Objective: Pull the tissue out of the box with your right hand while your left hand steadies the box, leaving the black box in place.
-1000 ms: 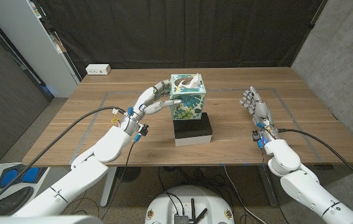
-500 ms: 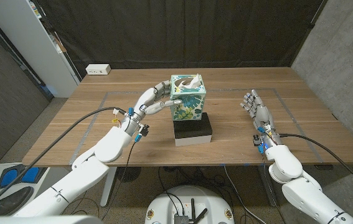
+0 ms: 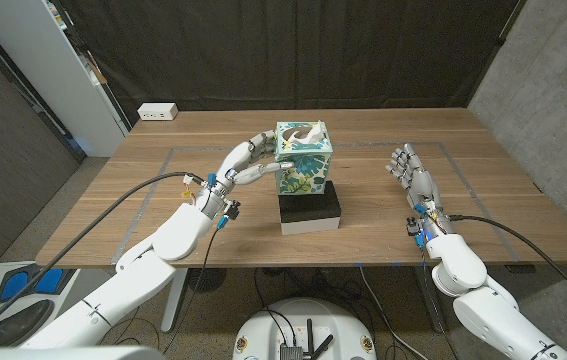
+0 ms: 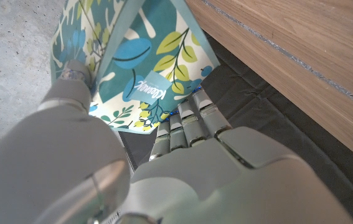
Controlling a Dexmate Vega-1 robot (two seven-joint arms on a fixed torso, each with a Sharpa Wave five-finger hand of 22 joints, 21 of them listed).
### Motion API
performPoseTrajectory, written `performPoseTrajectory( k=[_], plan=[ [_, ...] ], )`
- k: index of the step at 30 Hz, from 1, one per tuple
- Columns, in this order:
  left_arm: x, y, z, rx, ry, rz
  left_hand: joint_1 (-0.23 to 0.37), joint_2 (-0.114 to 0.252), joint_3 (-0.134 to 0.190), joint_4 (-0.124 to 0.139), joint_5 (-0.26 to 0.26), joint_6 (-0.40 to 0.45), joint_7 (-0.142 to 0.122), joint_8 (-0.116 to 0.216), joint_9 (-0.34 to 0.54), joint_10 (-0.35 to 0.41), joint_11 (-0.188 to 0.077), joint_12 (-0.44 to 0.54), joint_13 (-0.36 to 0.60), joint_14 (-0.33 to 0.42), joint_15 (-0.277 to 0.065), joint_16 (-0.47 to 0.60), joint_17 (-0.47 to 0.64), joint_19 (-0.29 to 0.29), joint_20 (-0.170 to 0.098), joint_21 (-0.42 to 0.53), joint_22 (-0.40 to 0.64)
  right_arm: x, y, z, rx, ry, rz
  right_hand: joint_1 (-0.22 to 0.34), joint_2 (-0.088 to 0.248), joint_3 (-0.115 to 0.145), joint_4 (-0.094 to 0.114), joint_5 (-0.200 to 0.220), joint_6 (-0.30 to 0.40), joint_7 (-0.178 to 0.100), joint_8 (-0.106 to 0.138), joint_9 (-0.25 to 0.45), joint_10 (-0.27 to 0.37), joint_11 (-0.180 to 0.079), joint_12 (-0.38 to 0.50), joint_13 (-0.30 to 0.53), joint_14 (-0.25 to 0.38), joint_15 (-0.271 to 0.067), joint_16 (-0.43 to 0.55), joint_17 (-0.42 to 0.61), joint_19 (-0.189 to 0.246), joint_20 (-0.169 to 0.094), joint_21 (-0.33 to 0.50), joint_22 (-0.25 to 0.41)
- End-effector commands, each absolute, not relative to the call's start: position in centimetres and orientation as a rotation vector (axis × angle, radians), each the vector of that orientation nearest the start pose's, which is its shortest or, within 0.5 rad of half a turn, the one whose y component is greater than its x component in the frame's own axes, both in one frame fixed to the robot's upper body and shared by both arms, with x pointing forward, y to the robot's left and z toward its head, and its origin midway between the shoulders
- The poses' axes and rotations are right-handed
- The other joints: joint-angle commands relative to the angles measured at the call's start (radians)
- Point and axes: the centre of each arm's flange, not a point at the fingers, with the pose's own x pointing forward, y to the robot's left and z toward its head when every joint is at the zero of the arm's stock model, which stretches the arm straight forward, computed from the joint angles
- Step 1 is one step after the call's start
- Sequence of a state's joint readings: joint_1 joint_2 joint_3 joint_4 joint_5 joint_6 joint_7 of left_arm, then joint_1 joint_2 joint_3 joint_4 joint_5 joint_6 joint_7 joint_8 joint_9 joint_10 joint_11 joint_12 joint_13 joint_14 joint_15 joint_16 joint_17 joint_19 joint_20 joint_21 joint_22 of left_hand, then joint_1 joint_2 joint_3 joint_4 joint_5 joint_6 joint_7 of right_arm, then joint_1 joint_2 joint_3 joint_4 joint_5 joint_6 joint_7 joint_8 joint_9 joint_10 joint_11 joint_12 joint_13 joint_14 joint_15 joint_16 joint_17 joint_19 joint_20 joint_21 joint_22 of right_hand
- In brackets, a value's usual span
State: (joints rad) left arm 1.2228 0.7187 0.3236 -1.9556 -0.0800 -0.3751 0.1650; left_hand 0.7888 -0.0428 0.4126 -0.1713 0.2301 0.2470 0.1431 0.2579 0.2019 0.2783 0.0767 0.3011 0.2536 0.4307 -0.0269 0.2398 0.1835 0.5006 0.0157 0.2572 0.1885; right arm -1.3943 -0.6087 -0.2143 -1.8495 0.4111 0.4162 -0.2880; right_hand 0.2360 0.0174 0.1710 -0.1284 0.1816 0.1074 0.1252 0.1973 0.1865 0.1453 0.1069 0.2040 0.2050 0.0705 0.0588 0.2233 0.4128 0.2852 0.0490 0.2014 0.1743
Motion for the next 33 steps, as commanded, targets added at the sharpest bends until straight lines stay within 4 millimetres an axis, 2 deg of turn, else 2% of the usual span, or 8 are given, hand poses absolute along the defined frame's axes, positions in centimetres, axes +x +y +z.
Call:
performPoseTrajectory(
  k=[1,12,33],
  plan=[
    [48.1,19.7,-2.9,0.492,-0.972,-0.311,0.045,0.042,0.002,0.002,0.008,0.012,0.028,0.002,0.004,0.007,-0.003,0.001,0.005,0.007,-0.007,-0.001,0.004,0.031,-0.022,0.008,0.003,49.2,-27.5,-9.1,-0.050,-0.731,0.074,0.001,0.001,0.001,-0.005,0.002,0.002,0.014,0.006,0.002,0.010,-0.004,0.005,0.001,0.008,-0.001,0.003,-0.001,0.004,0.000,0.000,0.002],
    [48.4,19.6,-3.2,0.484,-0.969,-0.328,0.045,0.046,-0.001,0.004,0.009,0.015,0.026,0.000,0.004,0.015,-0.006,0.002,0.006,0.009,-0.013,-0.001,0.005,0.036,-0.029,0.010,0.003,48.6,-27.3,-7.7,-0.026,-0.745,0.082,0.000,0.002,0.001,-0.005,0.001,0.004,0.013,0.006,0.002,0.011,0.000,0.005,0.001,0.008,0.002,0.003,-0.001,0.005,0.001,0.000,0.002],
    [48.8,19.6,-3.3,0.487,-0.979,-0.343,0.050,0.046,-0.007,0.003,0.011,0.016,0.023,-0.005,0.005,0.011,-0.008,-0.003,0.008,0.008,-0.012,-0.005,0.005,0.031,-0.026,0.007,0.003,45.8,-27.7,-3.7,-0.063,-0.788,0.095,-0.001,0.004,0.001,-0.005,0.001,0.008,0.013,0.006,0.002,0.016,0.002,0.006,0.001,0.009,0.004,0.003,-0.003,0.005,0.003,-0.001,0.002]
  ],
)
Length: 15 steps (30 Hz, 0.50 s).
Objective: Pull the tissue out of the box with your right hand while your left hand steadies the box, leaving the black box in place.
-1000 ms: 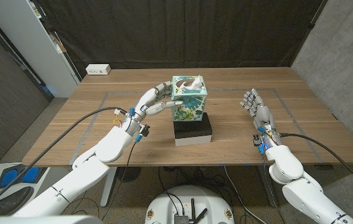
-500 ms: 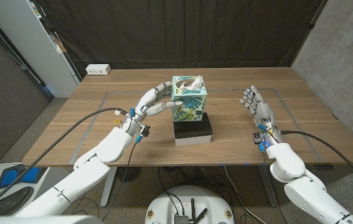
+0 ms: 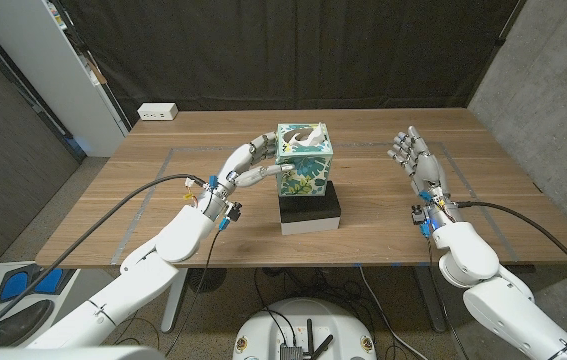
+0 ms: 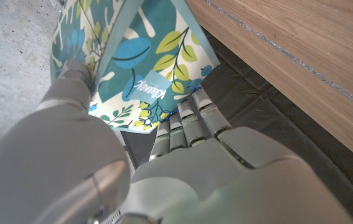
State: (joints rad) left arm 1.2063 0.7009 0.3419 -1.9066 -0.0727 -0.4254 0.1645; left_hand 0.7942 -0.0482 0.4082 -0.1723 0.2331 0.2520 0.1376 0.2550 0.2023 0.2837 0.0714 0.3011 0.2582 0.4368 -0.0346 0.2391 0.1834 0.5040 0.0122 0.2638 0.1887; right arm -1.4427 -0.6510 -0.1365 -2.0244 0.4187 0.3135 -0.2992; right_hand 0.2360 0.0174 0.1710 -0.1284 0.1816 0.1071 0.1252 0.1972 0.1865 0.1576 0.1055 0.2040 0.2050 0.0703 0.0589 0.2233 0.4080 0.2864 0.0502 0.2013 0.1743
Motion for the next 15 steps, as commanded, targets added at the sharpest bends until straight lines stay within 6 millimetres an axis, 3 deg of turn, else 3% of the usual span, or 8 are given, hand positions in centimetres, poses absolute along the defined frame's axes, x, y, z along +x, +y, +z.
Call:
performPoseTrajectory(
  k=[1,15],
  plan=[
    [48.8,19.5,-3.3,0.487,-0.981,-0.335,0.046,0.052,-0.002,0.004,0.008,0.011,0.030,-0.003,0.004,0.006,-0.002,-0.003,0.004,0.001,-0.004,-0.005,0.005,0.028,-0.023,0.000,0.003,45.7,-27.6,-3.6,-0.056,-0.792,0.094,-0.001,0.004,0.001,-0.005,0.001,0.007,0.014,0.005,0.002,0.004,0.004,0.006,0.001,0.009,0.004,0.003,0.002,0.004,0.001,-0.001,0.002],
    [49.0,19.5,-3.5,0.478,-0.970,-0.339,0.051,0.055,-0.003,0.003,0.009,0.016,0.026,-0.004,0.005,0.009,-0.005,-0.004,0.005,0.001,-0.004,-0.007,0.006,0.028,-0.021,-0.001,0.003,44.3,-27.7,-0.7,-0.063,-0.848,0.097,-0.002,0.006,0.001,-0.005,0.001,0.012,0.014,0.007,0.003,0.005,0.004,0.006,0.001,0.008,0.006,0.002,0.002,0.004,0.002,-0.001,0.002]
  ],
)
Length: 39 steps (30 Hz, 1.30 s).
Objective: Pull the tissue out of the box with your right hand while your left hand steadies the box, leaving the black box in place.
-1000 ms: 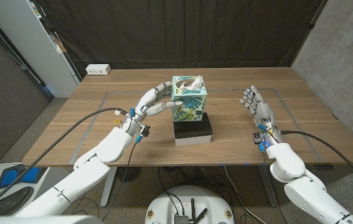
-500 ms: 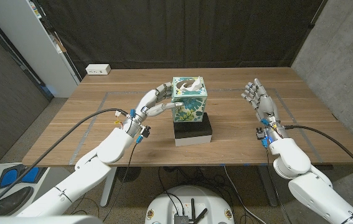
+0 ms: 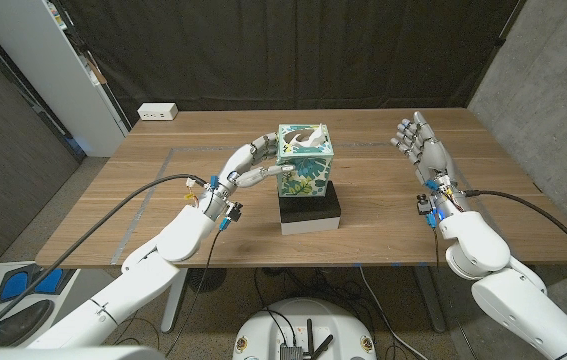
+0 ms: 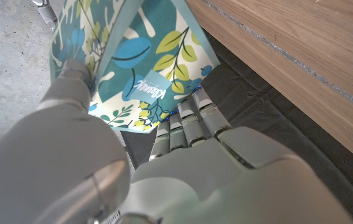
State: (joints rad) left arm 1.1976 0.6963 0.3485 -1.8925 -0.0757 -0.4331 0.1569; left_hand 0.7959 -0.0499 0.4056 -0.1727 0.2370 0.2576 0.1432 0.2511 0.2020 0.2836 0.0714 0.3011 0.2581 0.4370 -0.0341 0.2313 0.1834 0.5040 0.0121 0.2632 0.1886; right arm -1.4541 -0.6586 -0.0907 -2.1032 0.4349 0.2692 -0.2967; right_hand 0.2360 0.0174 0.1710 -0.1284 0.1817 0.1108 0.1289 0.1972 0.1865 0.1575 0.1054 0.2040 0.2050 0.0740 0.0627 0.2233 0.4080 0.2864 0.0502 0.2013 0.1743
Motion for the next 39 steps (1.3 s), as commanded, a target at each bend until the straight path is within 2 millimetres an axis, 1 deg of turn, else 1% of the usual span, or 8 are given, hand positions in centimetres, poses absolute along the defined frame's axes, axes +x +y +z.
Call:
performPoseTrajectory(
  k=[1,18,28,32,34,36,38,39],
  plan=[
    [49.0,19.5,-3.5,0.480,-0.970,-0.336,0.050,0.057,-0.001,0.003,0.006,0.011,0.020,0.000,0.005,0.010,-0.005,-0.003,0.005,0.000,-0.004,0.001,0.006,0.028,-0.020,0.000,0.003,44.1,-27.6,-0.5,-0.064,-0.843,0.089,-0.002,0.006,0.001,-0.004,0.001,0.010,0.012,0.007,0.003,0.006,0.004,0.006,0.001,0.005,0.001,0.002,0.001,0.005,0.001,-0.001,0.002],
    [49.2,19.3,-3.4,0.477,-0.970,-0.353,0.054,0.059,-0.004,0.004,0.007,0.017,0.017,-0.001,0.005,0.015,-0.008,-0.004,0.007,0.000,-0.003,-0.001,0.006,0.025,-0.019,-0.002,0.004,41.7,-27.7,2.3,-0.072,-0.880,0.089,-0.003,0.008,0.001,-0.005,0.001,0.013,0.016,0.007,0.003,0.006,0.005,0.006,0.002,0.011,0.001,0.005,0.001,0.013,-0.002,0.001,0.002],
    [49.3,19.4,-3.5,0.477,-0.971,-0.353,0.057,0.061,-0.006,0.003,0.008,0.018,0.016,-0.003,0.006,0.014,-0.010,-0.006,0.008,-0.001,-0.001,-0.003,0.006,0.024,-0.017,-0.003,0.004,41.5,-27.5,2.6,-0.126,-0.892,0.062,-0.003,0.009,0.002,-0.005,0.000,0.014,0.014,0.006,0.003,0.009,0.004,0.006,0.002,0.011,-0.001,0.005,0.000,0.013,0.000,0.001,0.002],
    [49.3,19.3,-3.5,0.478,-0.970,-0.355,0.058,0.062,-0.007,0.004,0.008,0.019,0.016,-0.004,0.006,0.014,-0.010,-0.007,0.008,-0.002,-0.001,-0.004,0.006,0.024,-0.017,-0.003,0.004,41.1,-27.5,2.5,-0.179,-0.911,-0.004,-0.002,0.010,0.003,-0.005,0.000,0.016,0.014,0.007,0.003,0.011,0.004,0.007,0.002,0.013,-0.001,0.005,0.000,0.012,0.000,0.000,0.002],
    [49.3,19.3,-3.5,0.485,-0.968,-0.356,0.058,0.062,-0.007,0.004,0.008,0.018,0.015,-0.004,0.006,0.013,-0.009,-0.007,0.009,-0.002,-0.002,-0.004,0.006,0.023,-0.017,-0.004,0.004,40.9,-27.4,2.4,-0.228,-0.945,-0.096,-0.002,0.011,0.003,-0.005,0.000,0.017,0.013,0.007,0.003,0.011,0.004,0.007,0.002,0.012,-0.003,0.005,0.000,0.012,-0.002,0.000,0.002],
    [49.3,19.4,-3.5,0.485,-0.967,-0.352,0.058,0.062,-0.008,0.004,0.008,0.018,0.016,-0.005,0.006,0.013,-0.012,-0.008,0.009,-0.002,-0.002,-0.004,0.006,0.023,-0.017,-0.004,0.004,40.8,-27.6,2.5,-0.228,-0.919,-0.045,-0.001,0.011,0.004,-0.006,0.000,0.020,0.012,0.008,0.003,0.012,0.002,0.007,0.002,0.012,-0.004,0.005,0.000,0.014,-0.003,0.000,0.002],
    [49.4,19.4,-3.4,0.468,-0.963,-0.360,0.059,0.062,-0.008,0.004,0.009,0.018,0.016,-0.005,0.006,0.013,-0.012,-0.008,0.009,-0.002,-0.001,-0.005,0.006,0.023,-0.017,-0.004,0.004,40.8,-27.3,2.4,-0.287,-0.938,-0.096,0.000,0.012,0.004,-0.006,0.000,0.020,0.011,0.008,0.003,0.013,0.002,0.007,0.002,0.013,-0.004,0.005,-0.001,0.014,-0.003,0.000,0.002],
    [49.4,19.4,-3.4,0.475,-0.968,-0.358,0.059,0.062,-0.009,0.004,0.009,0.019,0.016,-0.005,0.006,0.014,-0.012,-0.008,0.009,-0.002,-0.001,-0.005,0.006,0.023,-0.017,-0.004,0.004,40.7,-27.4,2.4,-0.273,-0.936,-0.070,0.001,0.013,0.005,-0.006,0.000,0.020,0.011,0.008,0.003,0.013,0.001,0.007,0.002,0.013,-0.004,0.005,-0.001,0.014,-0.003,0.000,0.002]
  ],
)
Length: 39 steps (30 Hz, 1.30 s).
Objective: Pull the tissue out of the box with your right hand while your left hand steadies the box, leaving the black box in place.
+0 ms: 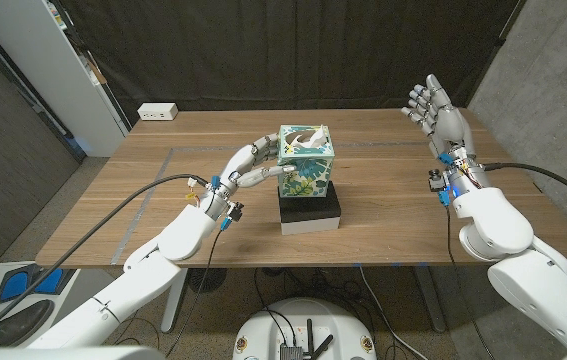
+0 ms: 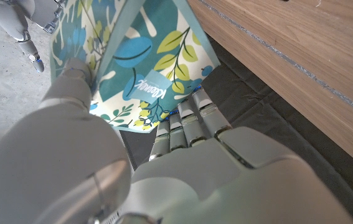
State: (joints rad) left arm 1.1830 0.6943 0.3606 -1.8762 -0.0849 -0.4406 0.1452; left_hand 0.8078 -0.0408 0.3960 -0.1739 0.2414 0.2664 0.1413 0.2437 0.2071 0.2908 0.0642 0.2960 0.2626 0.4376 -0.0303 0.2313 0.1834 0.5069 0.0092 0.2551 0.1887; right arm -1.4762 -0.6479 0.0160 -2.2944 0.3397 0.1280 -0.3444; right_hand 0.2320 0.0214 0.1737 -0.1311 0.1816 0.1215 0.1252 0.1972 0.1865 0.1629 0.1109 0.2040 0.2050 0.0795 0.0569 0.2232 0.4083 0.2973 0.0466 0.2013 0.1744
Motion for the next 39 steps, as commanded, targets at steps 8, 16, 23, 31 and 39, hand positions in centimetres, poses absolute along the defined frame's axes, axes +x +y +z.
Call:
performPoseTrajectory(
  k=[8,16,23,31,39],
  plan=[
    [49.3,19.3,-3.1,0.484,-0.978,-0.346,0.048,0.055,-0.001,0.006,0.005,0.012,0.016,0.001,0.001,0.008,-0.005,-0.004,0.005,-0.005,-0.004,-0.006,0.006,0.019,-0.013,0.003,0.004,40.7,-27.5,2.5,-0.373,-0.973,-0.086,0.013,0.013,0.007,-0.008,0.000,0.013,0.009,0.009,0.003,0.014,-0.009,0.009,0.002,0.014,-0.003,0.007,-0.002,0.013,-0.006,0.003,0.002],
    [49.3,19.2,-3.0,0.487,-0.982,-0.351,0.050,0.055,-0.002,0.006,0.005,0.015,0.013,0.001,0.002,0.010,-0.007,-0.004,0.006,-0.004,-0.004,-0.007,0.006,0.019,-0.013,0.003,0.004,40.3,-27.6,2.6,-0.471,-0.988,-0.136,0.028,0.020,0.015,-0.014,0.000,0.018,0.007,0.011,0.003,0.020,-0.013,0.011,0.002,0.022,-0.006,0.010,-0.003,0.018,-0.006,0.004,0.002],
    [49.3,19.1,-2.9,0.487,-0.983,-0.353,0.051,0.057,-0.003,0.006,0.006,0.018,0.007,0.001,0.002,0.011,-0.008,-0.004,0.007,-0.004,-0.003,-0.007,0.006,0.019,-0.012,0.003,0.004,40.0,-27.3,2.8,-0.583,-1.001,-0.180,0.036,0.023,0.019,-0.017,0.000,0.025,0.004,0.014,0.003,0.026,-0.014,0.012,0.002,0.027,-0.010,0.011,-0.004,0.021,-0.007,0.004,0.002],
    [49.2,19.0,-3.0,0.492,-0.982,-0.355,0.051,0.056,-0.005,0.006,0.006,0.019,0.005,0.000,0.002,0.015,-0.010,-0.004,0.007,-0.004,-0.004,-0.008,0.006,0.018,-0.013,0.002,0.004,39.7,-26.9,2.9,-0.719,-1.003,-0.262,0.044,0.024,0.023,-0.020,0.000,0.032,-0.001,0.016,0.004,0.031,-0.017,0.013,0.002,0.030,-0.013,0.012,-0.004,0.025,-0.010,0.005,0.002],
    [49.1,19.0,-3.2,0.488,-0.974,-0.349,0.052,0.057,-0.007,0.006,0.006,0.021,0.005,-0.001,0.002,0.014,-0.010,-0.005,0.008,-0.004,-0.005,-0.009,0.006,0.018,-0.013,0.001,0.004,39.7,-26.7,3.4,-0.749,-1.023,-0.265,0.051,0.026,0.026,-0.022,0.000,0.034,-0.002,0.015,0.004,0.033,-0.022,0.013,0.002,0.032,-0.014,0.012,-0.005,0.029,-0.011,0.005,0.002]
  ],
)
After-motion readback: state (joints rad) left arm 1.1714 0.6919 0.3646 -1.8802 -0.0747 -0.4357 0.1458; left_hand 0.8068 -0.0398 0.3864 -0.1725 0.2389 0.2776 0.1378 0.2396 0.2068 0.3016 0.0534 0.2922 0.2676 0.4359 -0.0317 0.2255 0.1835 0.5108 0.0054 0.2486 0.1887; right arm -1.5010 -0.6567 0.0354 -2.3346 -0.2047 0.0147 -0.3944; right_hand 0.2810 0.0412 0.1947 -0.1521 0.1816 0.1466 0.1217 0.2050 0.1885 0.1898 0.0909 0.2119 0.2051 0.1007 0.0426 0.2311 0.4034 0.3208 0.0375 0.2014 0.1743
